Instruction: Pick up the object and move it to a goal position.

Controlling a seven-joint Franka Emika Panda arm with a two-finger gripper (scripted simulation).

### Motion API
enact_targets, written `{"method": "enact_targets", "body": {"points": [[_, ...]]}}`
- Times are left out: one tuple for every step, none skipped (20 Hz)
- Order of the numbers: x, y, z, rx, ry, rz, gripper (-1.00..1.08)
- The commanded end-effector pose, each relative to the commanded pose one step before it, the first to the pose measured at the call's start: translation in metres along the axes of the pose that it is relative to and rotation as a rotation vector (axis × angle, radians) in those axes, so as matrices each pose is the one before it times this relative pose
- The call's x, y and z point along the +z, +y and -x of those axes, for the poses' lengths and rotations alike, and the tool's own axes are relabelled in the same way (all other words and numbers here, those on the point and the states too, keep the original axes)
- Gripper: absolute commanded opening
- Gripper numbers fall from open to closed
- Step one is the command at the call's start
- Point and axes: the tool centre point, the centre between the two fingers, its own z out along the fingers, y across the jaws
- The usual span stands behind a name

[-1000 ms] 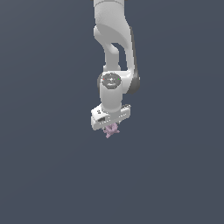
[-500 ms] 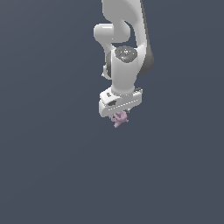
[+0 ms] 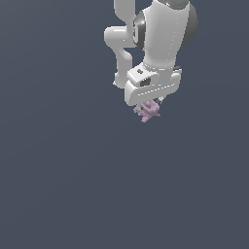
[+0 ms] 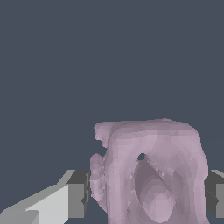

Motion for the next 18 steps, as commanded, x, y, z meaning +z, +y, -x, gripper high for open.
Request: {"method": "enact_targets", "body": {"points": [[-0.02704,-0.01422,-0.00130,-0.00033,-0.00197,-0.00103,-1.00],[-0.01046,-0.00543,-0.00085,-0.00029,-0.00046,-0.00043,-1.00],[-0.01038,-0.00538,-0.00087,-0.00028,-0.00045,-0.00044,-1.00],[-0.01041,-0.00533,-0.00085,-0.00019,-0.00031,-0.00032,-1.00],[-0.01025,-0.00528,-0.00093,-0.00026,-0.00044,-0.00047,-1.00],[-0.01019,-0.00523,-0.00096,-0.00024,-0.00043,-0.00048,-1.00],[-0.01043,-0.00523,-0.00082,0.00000,0.00000,0.00000,-1.00],[-0.00993,-0.00510,-0.00111,-0.00030,-0.00060,-0.00071,-1.00],[-0.00961,-0.00489,-0.00105,-0.00019,-0.00042,-0.00051,-1.00],[-0.00931,-0.00468,-0.00087,0.00000,0.00000,0.00000,-1.00],[-0.00835,-0.00422,-0.00112,-0.00022,-0.00058,-0.00075,-1.00],[-0.00799,-0.00401,-0.00097,-0.00009,-0.00028,-0.00039,-1.00],[-0.00762,-0.00384,-0.00082,0.00000,0.00000,0.00000,-1.00],[-0.00671,-0.00331,-0.00103,-0.00013,-0.00055,-0.00079,-1.00],[-0.00657,-0.00331,-0.00078,0.00000,0.00000,0.00000,-1.00],[-0.00581,-0.00283,-0.00095,-0.00005,-0.00038,-0.00057,-1.00],[-0.00553,-0.00278,-0.00077,0.00000,0.00000,0.00000,-1.00],[-0.00477,-0.00228,-0.00092,-0.00003,-0.00038,-0.00058,-1.00]]}}
